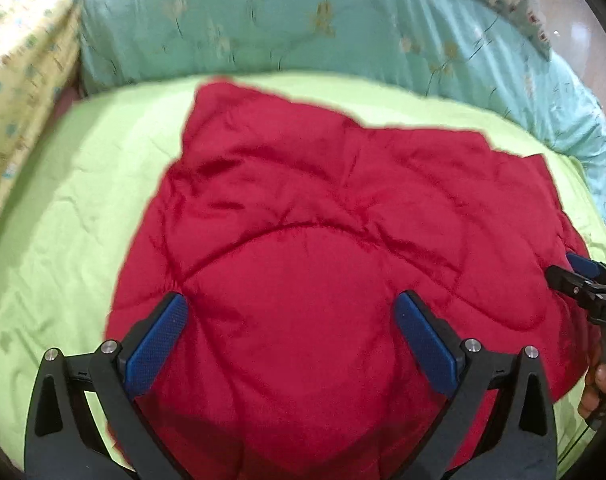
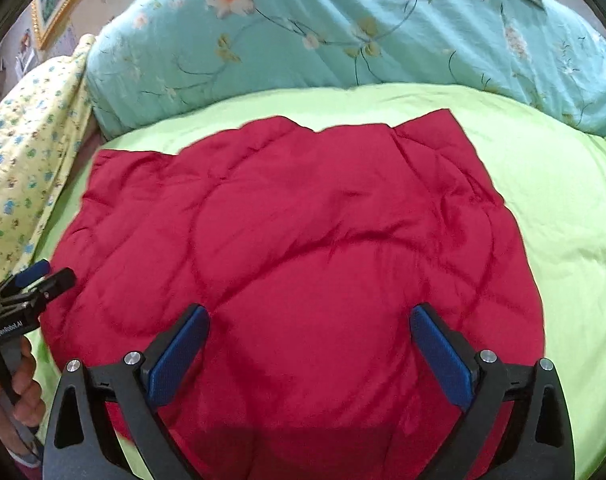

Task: Fold large clothes

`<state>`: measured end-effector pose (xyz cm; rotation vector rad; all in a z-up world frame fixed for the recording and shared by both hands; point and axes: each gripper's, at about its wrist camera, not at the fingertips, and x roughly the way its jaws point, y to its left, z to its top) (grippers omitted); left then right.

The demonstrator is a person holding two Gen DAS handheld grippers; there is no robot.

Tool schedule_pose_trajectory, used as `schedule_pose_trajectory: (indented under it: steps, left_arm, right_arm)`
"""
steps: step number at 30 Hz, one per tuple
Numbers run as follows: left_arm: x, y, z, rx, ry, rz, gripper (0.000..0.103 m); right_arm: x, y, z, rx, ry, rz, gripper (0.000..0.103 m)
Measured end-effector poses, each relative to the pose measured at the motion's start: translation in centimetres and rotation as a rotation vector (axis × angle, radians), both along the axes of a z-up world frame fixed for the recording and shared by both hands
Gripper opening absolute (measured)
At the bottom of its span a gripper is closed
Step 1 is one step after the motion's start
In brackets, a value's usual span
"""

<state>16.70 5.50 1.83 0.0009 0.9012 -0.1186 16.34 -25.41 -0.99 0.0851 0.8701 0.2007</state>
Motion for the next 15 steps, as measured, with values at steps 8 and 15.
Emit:
schedule_pose_trajectory:
  steps: [8,15]
  left_arm:
    - [1.9,-0.3,-1.1,0.031,0.019,0.014,0.103]
    - [2.3,-1.0,-1.1,0.057,0.013,0.025,0.103]
  right_arm:
    - [3.9,-1.2,-1.1,0.017,0.082,0.032,0.102]
    - [4.1,-1.1,-1.6,0.017,0.059,0.026,0.102]
